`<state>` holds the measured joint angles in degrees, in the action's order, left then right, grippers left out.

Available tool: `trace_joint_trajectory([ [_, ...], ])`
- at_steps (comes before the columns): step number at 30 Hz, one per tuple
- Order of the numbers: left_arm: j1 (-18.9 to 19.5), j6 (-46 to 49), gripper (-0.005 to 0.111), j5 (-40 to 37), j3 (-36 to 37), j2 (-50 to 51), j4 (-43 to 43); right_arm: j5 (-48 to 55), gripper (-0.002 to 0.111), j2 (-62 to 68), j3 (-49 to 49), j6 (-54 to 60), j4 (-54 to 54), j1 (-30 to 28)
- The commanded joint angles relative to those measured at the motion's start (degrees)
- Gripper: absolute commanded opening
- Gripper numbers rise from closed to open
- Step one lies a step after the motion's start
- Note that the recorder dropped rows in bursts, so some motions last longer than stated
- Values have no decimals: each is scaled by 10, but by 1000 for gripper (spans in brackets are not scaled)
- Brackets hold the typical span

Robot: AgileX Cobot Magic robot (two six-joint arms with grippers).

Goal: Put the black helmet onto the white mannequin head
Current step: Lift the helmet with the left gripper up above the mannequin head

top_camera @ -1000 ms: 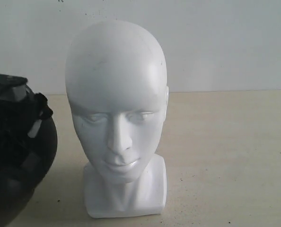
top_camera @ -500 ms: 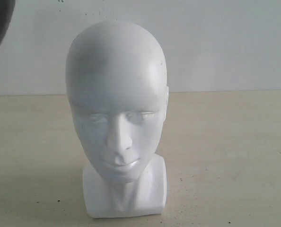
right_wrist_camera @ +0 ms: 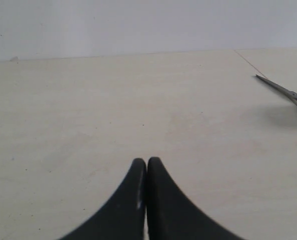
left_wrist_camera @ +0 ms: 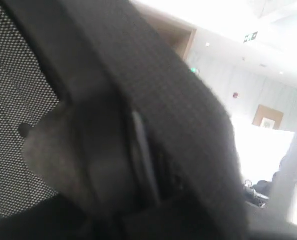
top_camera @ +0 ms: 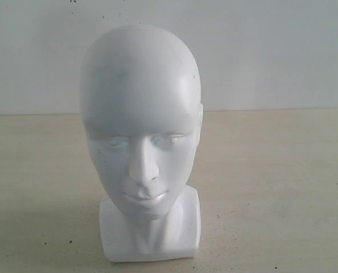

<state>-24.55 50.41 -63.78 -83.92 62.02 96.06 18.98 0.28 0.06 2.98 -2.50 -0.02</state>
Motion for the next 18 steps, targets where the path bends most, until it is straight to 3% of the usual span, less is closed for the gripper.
trace_joint_trajectory([
  [1, 0, 33, 4, -31, -10, 59, 39, -4, 0, -3, -1, 3, -1, -4],
  [13, 0, 63, 4, -61, 1, 150, 39, -5, 0, -3, -1, 3, -2, -4],
  [18, 0, 85, 4, -17, 10, 153, 39, -5, 0, -3, -1, 3, -2, -4],
])
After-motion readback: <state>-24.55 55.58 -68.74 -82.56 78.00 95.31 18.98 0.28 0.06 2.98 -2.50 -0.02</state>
